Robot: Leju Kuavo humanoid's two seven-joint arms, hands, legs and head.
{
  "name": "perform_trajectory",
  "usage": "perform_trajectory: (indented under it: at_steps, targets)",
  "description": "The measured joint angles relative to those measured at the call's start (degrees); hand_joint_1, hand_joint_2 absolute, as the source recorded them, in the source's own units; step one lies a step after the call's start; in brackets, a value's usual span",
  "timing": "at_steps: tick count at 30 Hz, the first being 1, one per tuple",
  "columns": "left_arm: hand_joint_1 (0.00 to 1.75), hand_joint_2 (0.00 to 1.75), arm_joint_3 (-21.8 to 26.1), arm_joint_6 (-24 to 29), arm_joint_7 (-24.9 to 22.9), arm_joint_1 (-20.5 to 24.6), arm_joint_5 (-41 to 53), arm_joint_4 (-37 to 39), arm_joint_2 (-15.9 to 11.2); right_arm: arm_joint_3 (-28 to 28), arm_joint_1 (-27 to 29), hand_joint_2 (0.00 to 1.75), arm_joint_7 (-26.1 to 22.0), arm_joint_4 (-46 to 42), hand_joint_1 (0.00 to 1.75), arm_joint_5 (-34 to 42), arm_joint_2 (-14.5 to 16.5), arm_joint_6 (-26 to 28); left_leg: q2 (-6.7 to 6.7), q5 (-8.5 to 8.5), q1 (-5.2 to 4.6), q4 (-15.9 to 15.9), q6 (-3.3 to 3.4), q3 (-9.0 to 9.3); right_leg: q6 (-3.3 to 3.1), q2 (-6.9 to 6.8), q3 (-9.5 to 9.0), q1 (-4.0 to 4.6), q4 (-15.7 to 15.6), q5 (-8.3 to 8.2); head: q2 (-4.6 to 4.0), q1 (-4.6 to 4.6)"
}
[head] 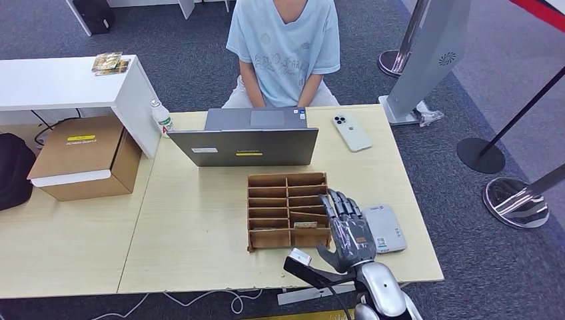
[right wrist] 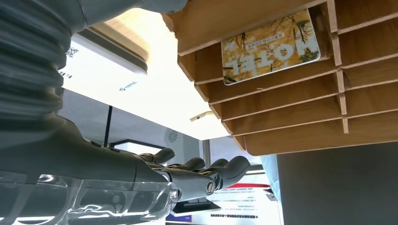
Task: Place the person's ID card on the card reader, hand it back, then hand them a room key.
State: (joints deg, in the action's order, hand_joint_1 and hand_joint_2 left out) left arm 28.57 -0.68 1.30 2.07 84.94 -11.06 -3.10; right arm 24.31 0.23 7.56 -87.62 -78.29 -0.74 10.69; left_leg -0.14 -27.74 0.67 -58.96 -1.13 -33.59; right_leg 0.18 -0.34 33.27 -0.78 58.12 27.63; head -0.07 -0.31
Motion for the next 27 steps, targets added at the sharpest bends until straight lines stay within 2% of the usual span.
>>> perform_trajectory:
  at_steps: [3,9,22,27]
  targets:
    - [0.0,0.0,-0.1,0.0,0.0,0.0,0.0,0.0,0.0,0.2,-0.2,1.75,0.0,0.0,0.2,0.0,0.0,0.1,0.0,0.0,0.0,0.0,0.0,0.0,0.0,0.0,0.0,0.0,0.0,0.0,0.0,0.0]
    - [0.0,0.0,-0.1,0.0,0.0,0.0,0.0,0.0,0.0,0.7,-0.7,1.75,-0.1,0.0,0.18,0.1,0.0,0.1,0.0,0.0,0.0,0.0,0.0,0.0,0.0,0.0,0.0,0.0,0.0,0.0,0.0,0.0]
    - [0.0,0.0,-0.1,0.0,0.0,0.0,0.0,0.0,0.0,1.1,-1.6,1.75,-0.5,0.3,0.43,0.9,0.0,0.0,0.0,0.0,0.0,0.0,0.0,0.0,0.0,0.0,0.0,0.0,0.0,0.0,0.0,0.0]
    - [0.0,0.0,-0.1,-0.1,0.0,0.0,0.0,0.0,0.0,1.6,-1.7,1.75,-0.6,0.3,0.35,1.1,0.0,0.0,0.0,0.01,0.0,0.0,-0.01,0.0,0.0,0.0,0.0,0.0,0.0,0.0,0.0,0.01]
